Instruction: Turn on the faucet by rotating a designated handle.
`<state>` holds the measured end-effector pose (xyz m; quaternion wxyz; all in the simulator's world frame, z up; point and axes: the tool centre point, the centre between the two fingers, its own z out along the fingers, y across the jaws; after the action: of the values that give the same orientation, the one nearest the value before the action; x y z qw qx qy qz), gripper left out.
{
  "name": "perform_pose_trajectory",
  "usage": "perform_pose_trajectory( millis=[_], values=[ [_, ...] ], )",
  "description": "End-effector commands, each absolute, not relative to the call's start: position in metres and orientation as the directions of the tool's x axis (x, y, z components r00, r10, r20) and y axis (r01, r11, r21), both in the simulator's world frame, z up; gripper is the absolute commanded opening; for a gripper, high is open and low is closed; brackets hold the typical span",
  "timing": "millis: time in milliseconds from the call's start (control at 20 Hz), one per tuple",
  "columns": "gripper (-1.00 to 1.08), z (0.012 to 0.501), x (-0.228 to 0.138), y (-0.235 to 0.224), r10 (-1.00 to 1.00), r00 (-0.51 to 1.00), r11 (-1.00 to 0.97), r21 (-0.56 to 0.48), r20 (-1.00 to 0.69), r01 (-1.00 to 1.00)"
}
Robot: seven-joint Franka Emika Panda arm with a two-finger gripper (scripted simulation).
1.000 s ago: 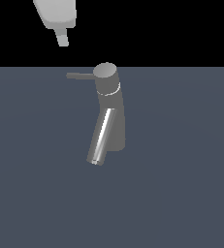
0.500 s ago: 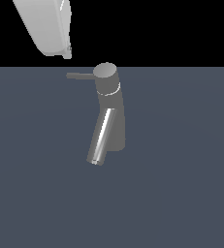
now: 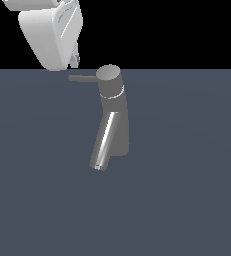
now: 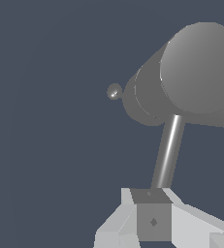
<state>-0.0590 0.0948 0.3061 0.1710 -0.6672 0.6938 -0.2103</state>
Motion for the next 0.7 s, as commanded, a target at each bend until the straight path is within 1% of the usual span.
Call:
perform_pose_trajectory(
  millis=[0,650],
  values=[
    [-1.00,0.303,-0.052,0.094,-0.995,-0.090,0.059,-0.529,0.033,-0.846],
    [-1.00,0.294,-0.029,0.087,-0.976,-0.217,0.179,-0.554,0.004,-0.813]
  ],
)
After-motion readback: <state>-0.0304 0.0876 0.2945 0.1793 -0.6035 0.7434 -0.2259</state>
